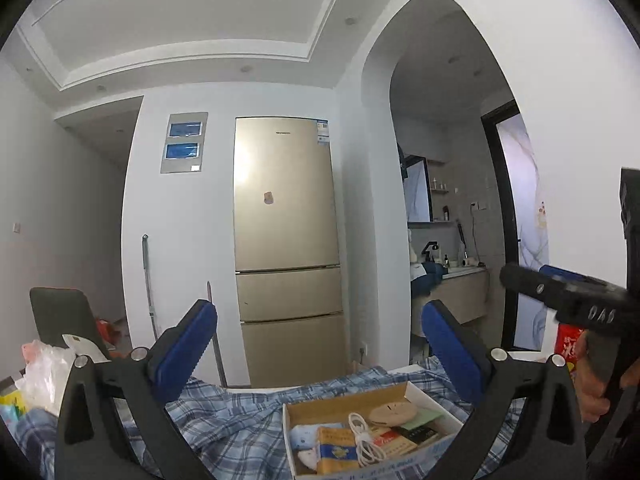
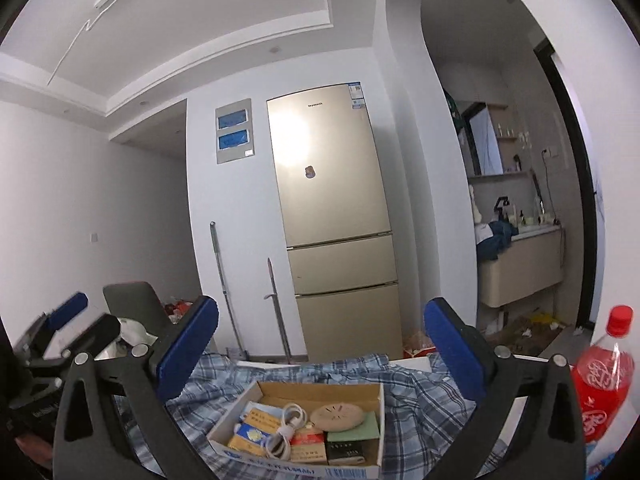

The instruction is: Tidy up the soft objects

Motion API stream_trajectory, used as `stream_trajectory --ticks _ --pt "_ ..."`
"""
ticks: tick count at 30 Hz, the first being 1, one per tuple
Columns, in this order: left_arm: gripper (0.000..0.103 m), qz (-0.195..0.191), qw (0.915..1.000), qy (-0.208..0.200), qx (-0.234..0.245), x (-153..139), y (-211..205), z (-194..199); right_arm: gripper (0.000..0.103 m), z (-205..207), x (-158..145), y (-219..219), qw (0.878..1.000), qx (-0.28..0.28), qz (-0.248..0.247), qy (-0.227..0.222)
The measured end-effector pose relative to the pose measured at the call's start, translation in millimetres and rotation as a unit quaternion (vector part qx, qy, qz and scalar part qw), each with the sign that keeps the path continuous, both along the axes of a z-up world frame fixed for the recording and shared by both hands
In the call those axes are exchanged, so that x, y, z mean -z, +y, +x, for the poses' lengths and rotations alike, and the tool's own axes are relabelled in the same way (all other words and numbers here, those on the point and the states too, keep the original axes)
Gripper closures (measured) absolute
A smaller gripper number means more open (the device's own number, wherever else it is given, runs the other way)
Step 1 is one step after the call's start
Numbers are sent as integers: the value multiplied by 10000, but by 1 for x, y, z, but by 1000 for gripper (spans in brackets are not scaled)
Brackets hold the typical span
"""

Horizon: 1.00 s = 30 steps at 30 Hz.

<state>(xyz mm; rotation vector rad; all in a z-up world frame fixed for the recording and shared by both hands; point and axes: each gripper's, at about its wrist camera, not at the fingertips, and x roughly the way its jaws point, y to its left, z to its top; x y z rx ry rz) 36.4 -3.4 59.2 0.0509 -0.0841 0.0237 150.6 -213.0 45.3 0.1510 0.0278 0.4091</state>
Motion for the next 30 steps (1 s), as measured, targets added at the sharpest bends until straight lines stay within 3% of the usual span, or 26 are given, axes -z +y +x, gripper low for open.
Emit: stream_trajectory --ticks 8,14,30 --pt "0 -17 9997 166 -172 38 -1 -4 0 -7 50 5 9992 274 -257 148" --pt "0 -125 9972 702 -225 64 10 17 0 -1 77 6 9975 399 -542 208" --pt "0 -344 9953 863 -270 68 18 24 0 -2 82 15 9956 350 -831 249"
